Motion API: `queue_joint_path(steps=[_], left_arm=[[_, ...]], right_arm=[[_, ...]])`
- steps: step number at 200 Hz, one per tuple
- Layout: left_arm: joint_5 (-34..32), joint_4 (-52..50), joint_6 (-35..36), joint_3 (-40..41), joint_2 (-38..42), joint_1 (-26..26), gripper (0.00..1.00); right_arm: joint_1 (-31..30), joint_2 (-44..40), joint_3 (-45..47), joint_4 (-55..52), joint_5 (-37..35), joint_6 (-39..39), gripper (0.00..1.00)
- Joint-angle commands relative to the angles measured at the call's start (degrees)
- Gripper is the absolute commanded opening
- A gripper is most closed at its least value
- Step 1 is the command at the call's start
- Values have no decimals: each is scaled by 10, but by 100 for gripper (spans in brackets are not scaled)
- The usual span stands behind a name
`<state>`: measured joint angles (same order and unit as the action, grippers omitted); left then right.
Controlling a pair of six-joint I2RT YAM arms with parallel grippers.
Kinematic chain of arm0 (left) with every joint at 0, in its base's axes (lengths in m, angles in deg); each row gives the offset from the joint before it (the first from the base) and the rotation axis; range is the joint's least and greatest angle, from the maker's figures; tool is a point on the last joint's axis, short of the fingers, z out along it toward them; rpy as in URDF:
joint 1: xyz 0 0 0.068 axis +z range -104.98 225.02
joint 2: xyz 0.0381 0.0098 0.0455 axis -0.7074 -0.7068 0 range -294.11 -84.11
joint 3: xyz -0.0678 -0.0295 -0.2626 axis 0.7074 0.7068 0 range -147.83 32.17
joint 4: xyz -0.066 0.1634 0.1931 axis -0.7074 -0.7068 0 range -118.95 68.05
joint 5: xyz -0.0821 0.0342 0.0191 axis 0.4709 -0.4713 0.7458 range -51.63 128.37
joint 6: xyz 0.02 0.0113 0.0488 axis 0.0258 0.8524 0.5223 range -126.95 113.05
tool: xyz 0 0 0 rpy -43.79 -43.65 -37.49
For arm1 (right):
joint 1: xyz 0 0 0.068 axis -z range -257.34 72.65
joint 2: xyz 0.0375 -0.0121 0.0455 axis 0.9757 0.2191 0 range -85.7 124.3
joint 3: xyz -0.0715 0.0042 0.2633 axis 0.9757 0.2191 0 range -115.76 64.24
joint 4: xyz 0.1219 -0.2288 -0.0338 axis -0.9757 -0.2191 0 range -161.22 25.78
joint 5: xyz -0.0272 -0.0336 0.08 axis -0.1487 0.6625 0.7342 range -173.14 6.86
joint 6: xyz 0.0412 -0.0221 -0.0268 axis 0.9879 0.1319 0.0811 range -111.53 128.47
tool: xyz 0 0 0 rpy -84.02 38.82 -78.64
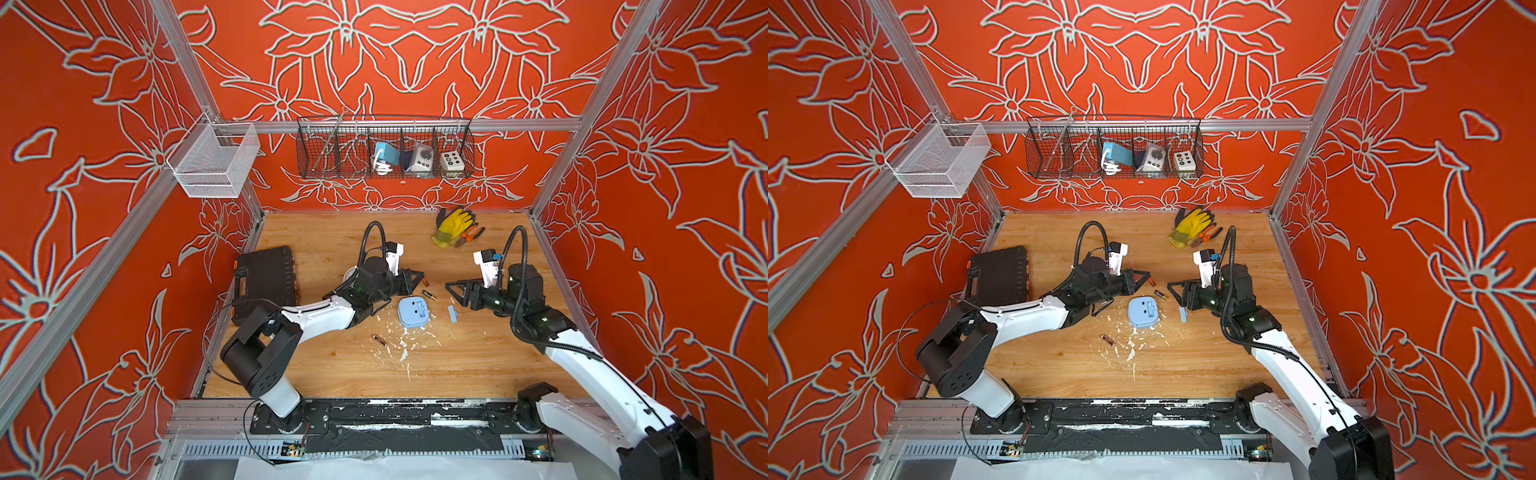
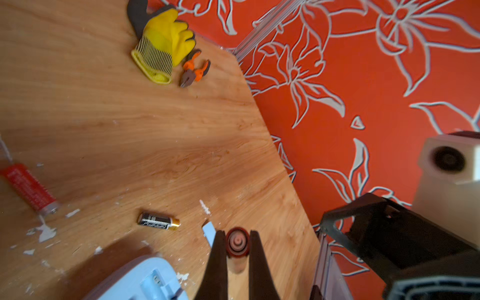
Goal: Insert the battery into the alarm
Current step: Pick up the battery at the center of the board, then install the battery in the alarm.
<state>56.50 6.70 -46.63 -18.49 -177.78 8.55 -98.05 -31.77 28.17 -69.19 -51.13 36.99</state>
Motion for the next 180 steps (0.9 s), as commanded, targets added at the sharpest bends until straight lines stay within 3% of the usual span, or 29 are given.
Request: queue_joint_path(steps=[1, 89, 180], left_arm=[[-13, -135, 68, -49, -31, -9, 0], [-76, -332, 129, -156, -105, -33, 0], [-54, -323, 109, -146, -114, -39, 0]], right_arm=[[-8, -12, 16, -26, -18, -19, 62], [-11, 0, 22, -37, -26, -31, 62], [-10, 14, 20, -32, -29, -33, 62]])
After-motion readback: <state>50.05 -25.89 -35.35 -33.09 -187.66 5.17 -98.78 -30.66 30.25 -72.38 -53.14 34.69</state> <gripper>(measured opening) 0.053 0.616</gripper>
